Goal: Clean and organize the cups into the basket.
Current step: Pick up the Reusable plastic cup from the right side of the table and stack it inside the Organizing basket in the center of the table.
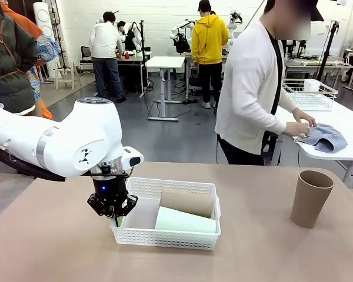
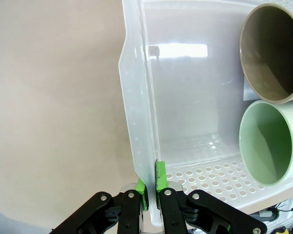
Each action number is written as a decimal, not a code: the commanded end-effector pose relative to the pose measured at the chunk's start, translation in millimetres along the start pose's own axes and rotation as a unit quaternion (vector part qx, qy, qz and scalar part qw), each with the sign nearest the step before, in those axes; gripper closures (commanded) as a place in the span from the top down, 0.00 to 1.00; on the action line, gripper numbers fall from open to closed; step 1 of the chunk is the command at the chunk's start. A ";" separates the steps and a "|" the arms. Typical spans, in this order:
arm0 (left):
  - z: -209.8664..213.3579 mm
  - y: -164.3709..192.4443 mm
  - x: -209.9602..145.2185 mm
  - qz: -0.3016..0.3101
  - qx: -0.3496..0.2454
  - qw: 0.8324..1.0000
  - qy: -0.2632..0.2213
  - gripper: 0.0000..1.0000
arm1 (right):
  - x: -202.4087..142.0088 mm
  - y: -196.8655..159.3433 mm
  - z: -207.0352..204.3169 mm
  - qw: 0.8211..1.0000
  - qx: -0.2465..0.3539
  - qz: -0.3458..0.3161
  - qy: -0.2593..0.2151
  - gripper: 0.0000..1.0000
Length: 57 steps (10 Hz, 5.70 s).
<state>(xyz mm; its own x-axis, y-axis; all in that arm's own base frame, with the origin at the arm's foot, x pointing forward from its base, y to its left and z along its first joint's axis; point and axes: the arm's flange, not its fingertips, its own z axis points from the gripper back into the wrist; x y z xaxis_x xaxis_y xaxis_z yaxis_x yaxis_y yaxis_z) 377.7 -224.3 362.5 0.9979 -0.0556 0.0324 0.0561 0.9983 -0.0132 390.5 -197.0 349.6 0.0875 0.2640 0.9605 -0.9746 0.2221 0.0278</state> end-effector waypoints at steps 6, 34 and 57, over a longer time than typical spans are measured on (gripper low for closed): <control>2.3 -0.2 -0.7 -0.002 -0.003 1.000 -0.001 0.05 | -93.1 -16.0 -2.2 1.000 0.013 -0.003 0.008 1.00; 2.3 -0.2 -0.7 -0.002 -0.003 1.000 -0.001 0.05 | -103.8 -53.8 -162.2 0.998 0.040 -0.040 -0.029 0.16; 2.3 -0.2 -0.7 -0.002 -0.003 1.000 -0.001 0.05 | 215.3 80.6 -331.1 0.941 0.132 0.003 0.311 0.78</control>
<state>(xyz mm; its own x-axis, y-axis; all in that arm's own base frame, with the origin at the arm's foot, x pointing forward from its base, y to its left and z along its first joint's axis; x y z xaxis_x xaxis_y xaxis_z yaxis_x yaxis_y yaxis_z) 377.5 -224.7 362.3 0.9979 -0.0565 0.0320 0.0570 0.9983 -0.0130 379.6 169.0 473.6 0.1019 0.6922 0.7145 -0.9891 -0.0064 0.1473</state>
